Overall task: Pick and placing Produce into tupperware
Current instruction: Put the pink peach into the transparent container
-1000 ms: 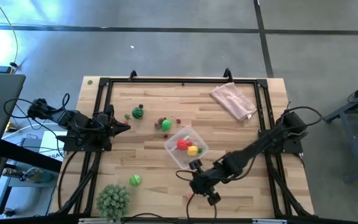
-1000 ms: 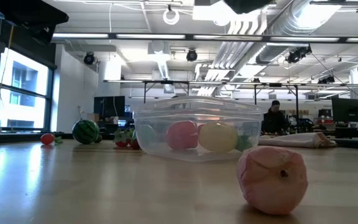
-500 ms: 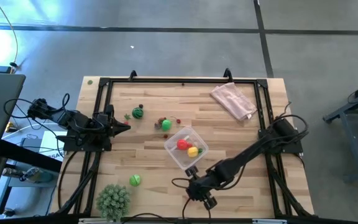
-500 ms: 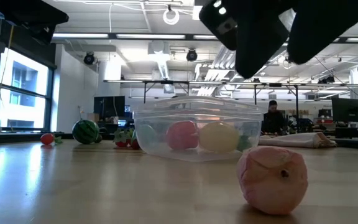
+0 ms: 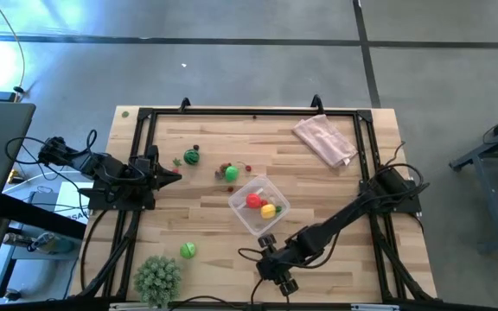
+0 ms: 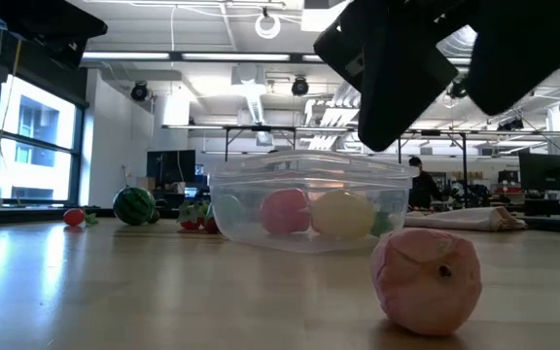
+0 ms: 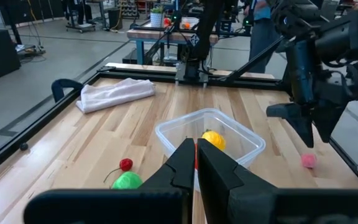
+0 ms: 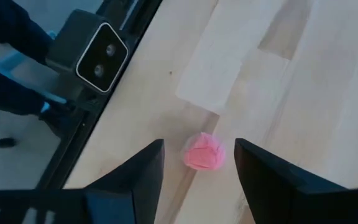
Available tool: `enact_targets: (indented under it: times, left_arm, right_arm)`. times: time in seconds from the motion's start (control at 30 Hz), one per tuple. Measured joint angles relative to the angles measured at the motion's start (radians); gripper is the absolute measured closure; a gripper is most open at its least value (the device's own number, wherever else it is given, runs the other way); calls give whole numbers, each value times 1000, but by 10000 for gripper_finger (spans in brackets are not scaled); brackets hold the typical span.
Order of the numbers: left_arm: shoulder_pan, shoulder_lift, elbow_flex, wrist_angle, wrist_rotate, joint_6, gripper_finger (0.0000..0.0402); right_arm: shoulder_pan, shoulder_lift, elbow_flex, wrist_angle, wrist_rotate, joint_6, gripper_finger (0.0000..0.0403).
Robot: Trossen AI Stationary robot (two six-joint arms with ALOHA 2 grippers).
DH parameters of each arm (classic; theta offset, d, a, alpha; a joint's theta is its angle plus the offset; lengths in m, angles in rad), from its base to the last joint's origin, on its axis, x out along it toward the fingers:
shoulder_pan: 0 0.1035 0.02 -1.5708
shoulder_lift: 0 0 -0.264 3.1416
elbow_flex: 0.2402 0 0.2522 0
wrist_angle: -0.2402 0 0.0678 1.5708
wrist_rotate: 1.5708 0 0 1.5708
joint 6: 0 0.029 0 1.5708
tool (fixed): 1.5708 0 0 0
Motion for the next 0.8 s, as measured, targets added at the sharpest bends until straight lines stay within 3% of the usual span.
enact_targets:
  times: [0.8]
  left_arm:
    - [0, 0, 0, 1, 0, 0, 394]
  right_arm:
    - [9, 77, 0, 36, 18, 22, 214]
